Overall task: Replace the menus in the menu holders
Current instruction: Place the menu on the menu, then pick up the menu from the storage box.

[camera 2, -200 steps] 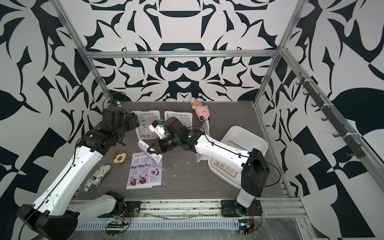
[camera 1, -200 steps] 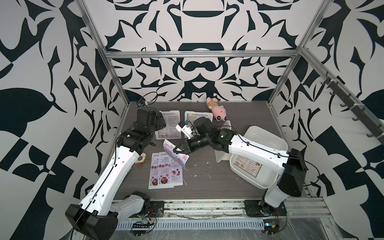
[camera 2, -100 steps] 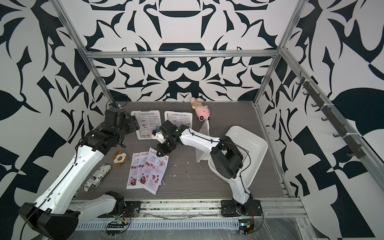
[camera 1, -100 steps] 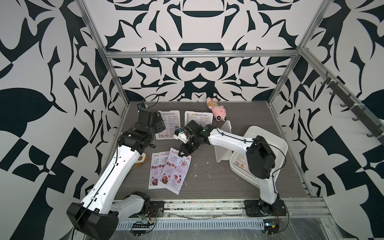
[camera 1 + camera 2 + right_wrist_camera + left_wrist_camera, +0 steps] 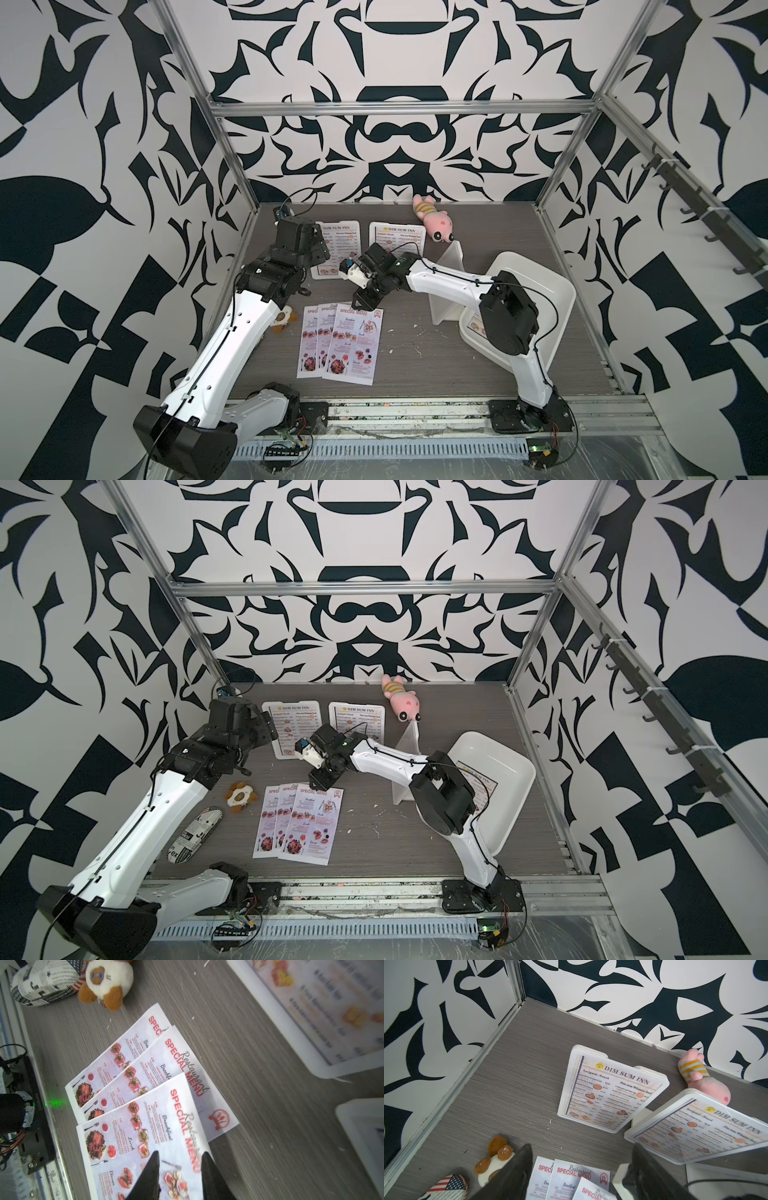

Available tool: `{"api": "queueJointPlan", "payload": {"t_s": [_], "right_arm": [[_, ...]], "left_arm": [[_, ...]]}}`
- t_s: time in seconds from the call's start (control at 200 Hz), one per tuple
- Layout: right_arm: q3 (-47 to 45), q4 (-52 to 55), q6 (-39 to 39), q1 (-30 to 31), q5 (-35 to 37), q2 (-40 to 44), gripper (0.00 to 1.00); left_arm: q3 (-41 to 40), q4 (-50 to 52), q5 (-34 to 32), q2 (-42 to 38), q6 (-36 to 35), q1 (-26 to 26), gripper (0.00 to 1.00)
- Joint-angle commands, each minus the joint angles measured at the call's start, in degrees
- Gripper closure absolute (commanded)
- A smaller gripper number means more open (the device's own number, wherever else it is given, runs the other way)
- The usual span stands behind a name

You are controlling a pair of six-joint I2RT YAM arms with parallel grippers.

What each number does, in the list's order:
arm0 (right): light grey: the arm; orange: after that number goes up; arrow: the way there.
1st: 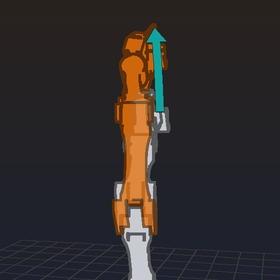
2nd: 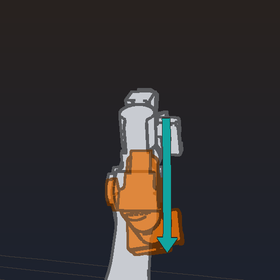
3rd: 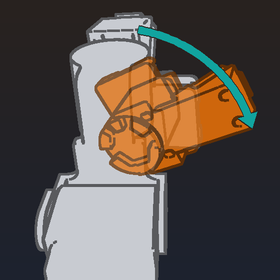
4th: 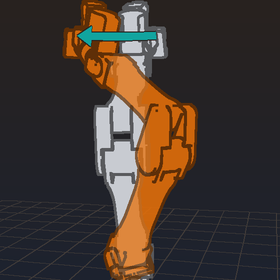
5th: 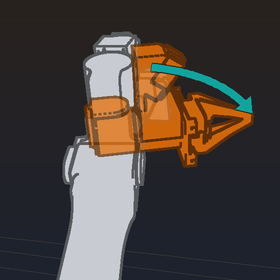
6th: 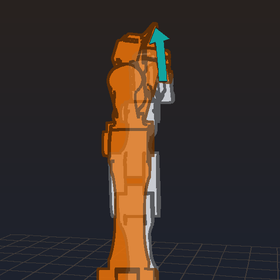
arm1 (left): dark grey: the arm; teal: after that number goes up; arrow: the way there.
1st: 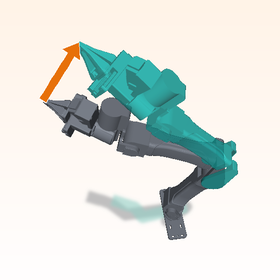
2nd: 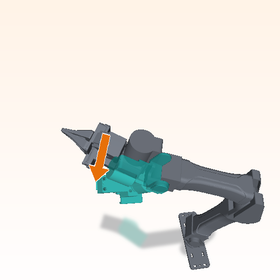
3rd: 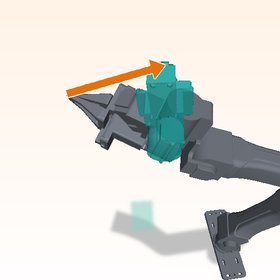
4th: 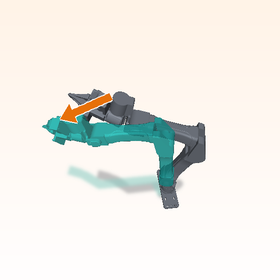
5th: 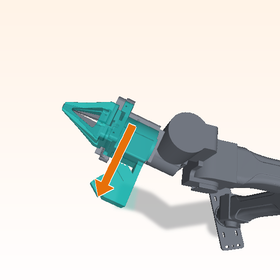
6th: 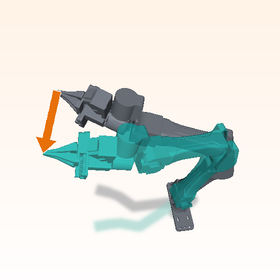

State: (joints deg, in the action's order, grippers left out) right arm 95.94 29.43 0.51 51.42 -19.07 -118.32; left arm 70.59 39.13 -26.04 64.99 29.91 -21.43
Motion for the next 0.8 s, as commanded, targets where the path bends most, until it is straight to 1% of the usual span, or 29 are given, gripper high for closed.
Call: {"api": "queueJointPlan", "payload": {"t_s": [0.0, 0.08, 0.145, 0.2, 0.255, 0.36, 0.375, 0.45, 0.545, 0.56, 0.58, 0.62, 0.705, 0.74, 0.795], "right_arm": [[-1.4, -3.05, 4.13, -0.38, 2.33, 10.89, 0.62], [-3.87, -2.58, 8.74, -1.51, 2.63, 17.03, 0.58], [-5.53, -0.79, 13.66, -4.2, 1.74, 21.69, 0.57], [-7.12, 1.63, 17.65, -7.36, 1.77, 25.7, 0.56], [-8.77, 4.84, 19.97, -11.34, 2.92, 29.85, 0.56], [-11.99, 10.95, 22.17, -21.84, 5.99, 37.66, 0.51], [-12.62, 11.57, 22.35, -23.47, 6.24, 38.64, 0.51], [-16.5, 14.12, 22.56, -32.78, 7.52, 42.41, 0.48], [-23.88, 15.1, 23.38, -45.49, 7.33, 43.56, 0.44], [-25.12, 14.96, 23.73, -47.0, 7.5, 43.77, 0.36], [-27.42, 14.49, 24.3, -48.92, 7.95, 44.11, 0.34], [-31.9, 12.73, 25.43, -52.13, 9.0, 45.12, 0.29], [-40.67, 8.67, 28.65, -59.03, 9.74, 46.7, 0.26], [-43.47, 7.25, 29.87, -61.14, 10.14, 46.87, 0.23], [-47.2, 5.71, 31.08, -62.97, 13.02, 46.78, 0.21]], "left_arm": [[-0.53, 1.83, 3.17, -0.13, -0.75, 0.18, 0.24], [-1.03, 1.44, 6.34, -0.06, -0.63, -0.3, 0.24], [-1.42, -0.13, 8.77, 0.35, -1.04, -2.21, 0.24], [-0.76, -1.23, 10.23, 1.41, -1.78, -5.36, 0.24], [1.04, -1.78, 10.45, 3.22, -2.88, -10.12, 0.24], [5.84, -2.84, 9.87, 7.55, -5.51, -19.73, 0.23], [6.88, -2.88, 9.83, 9.57, -5.81, -20.95, 0.23], [10.83, -3.3, 9.95, 13.78, -6.87, -25.68, 0.22], [14.58, -5.29, 11.19, 17.98, -7.75, -28.99, 0.22], [15.15, -5.9, 11.78, 18.51, -7.81, -29.14, 0.22], [15.88, -6.6, 12.67, 19.4, -7.97, -29.7, 0.22], [18.06, -7.26, 14.37, 21.39, -8.52, -30.79, 0.22], [24.08, -6.39, 15.22, 26.25, -10.38, -34.04, 0.21], [26.14, -6.15, 15.73, 28.13, -10.8, -34.92, 0.21], [29.76, -5.29, 16.43, 30.96, -11.18, -35.86, 0.21]]}}
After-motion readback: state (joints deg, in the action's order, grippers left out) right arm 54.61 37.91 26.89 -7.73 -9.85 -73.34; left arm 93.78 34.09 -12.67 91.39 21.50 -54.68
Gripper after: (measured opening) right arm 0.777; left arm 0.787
